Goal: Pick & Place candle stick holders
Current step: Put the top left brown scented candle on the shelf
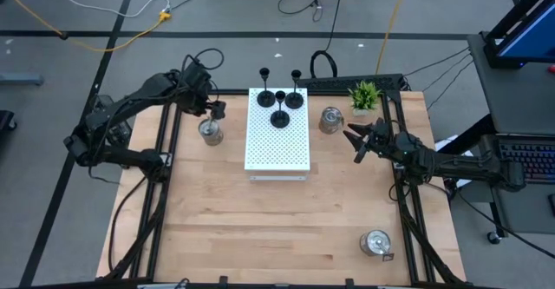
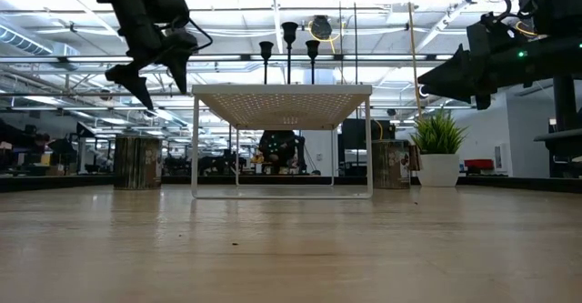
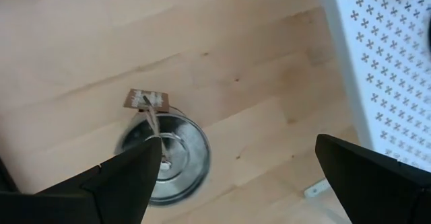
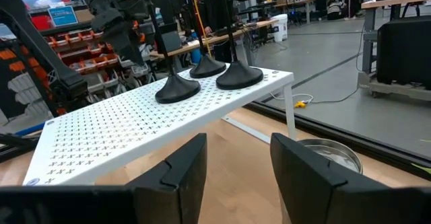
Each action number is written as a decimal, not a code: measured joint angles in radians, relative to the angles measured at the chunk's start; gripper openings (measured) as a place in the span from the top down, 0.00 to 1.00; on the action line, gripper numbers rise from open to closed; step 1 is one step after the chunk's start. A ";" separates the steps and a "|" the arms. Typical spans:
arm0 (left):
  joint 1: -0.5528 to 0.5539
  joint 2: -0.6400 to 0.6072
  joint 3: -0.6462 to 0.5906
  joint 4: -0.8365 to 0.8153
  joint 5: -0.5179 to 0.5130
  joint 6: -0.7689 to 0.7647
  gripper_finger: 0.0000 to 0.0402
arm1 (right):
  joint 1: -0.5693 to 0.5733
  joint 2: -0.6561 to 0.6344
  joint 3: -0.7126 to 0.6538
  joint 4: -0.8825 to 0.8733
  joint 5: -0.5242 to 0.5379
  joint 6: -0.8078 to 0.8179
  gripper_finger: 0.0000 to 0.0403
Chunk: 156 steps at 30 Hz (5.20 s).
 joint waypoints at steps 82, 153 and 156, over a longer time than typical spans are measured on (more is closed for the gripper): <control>-0.012 0.222 0.158 -0.340 -0.189 0.216 0.00 | 0.000 0.000 0.001 -0.010 0.003 0.007 0.62; 0.035 0.224 -0.120 -0.049 -0.077 0.084 0.00 | 0.000 0.000 0.001 -0.006 0.003 0.034 0.62; 0.035 0.224 -0.130 -0.049 -0.075 0.088 0.00 | 0.000 0.001 0.001 -0.006 0.003 0.034 0.62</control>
